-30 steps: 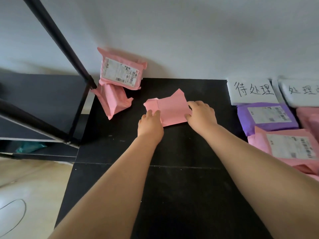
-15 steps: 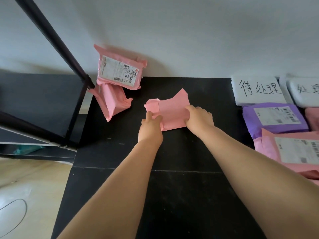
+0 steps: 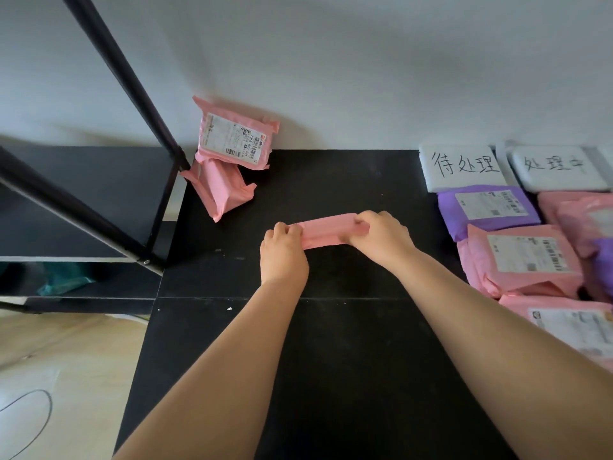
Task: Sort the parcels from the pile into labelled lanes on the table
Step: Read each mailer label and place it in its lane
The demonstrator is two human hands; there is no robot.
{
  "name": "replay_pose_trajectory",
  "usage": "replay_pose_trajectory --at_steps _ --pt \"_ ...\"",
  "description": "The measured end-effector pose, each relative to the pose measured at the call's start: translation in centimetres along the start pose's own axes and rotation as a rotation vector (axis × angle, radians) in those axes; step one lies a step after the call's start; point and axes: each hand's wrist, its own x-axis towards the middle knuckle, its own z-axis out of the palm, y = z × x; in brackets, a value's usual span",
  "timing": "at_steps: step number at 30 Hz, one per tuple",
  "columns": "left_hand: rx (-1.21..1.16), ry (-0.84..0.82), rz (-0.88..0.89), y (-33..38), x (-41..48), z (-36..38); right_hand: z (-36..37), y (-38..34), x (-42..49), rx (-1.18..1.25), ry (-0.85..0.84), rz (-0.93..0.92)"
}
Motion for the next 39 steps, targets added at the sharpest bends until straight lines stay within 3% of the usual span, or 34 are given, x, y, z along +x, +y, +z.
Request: replay_pose_trajectory --at_steps 7,14,23,27,31,36,39 --pt "-0.135 0.035 -0.029 -0.4 -5.8 -1.1 -0.1 1.5 -8.3 0.185 -0.088 0.016" --pt "-0.214 0.024 0.021 -0.8 -12.4 0.5 2.0 4.4 -15.7 0.155 0.043 0.070" --pt "-0.291 0.031 -0.150 1.1 -20.5 2.9 4.3 8.6 -22.9 0.138 -0.134 0.102" --pt "-0.197 0.002 -0.197 2.4 -24.3 5.3 5.7 11.1 -25.5 0.137 -0.204 0.144" --pt "-0.063 -0.134 -0.074 2.6 -27.1 7.7 7.0 12.9 -27.1 0.098 -0.216 0.163" --pt "0.135 -0.363 0.045 2.3 -28.8 9.7 7.7 13.1 -29.0 0.033 0.022 0.152" --pt "0.186 -0.314 0.094 2.5 -29.5 9.9 9.0 12.3 -29.8 -0.036 0.051 0.044"
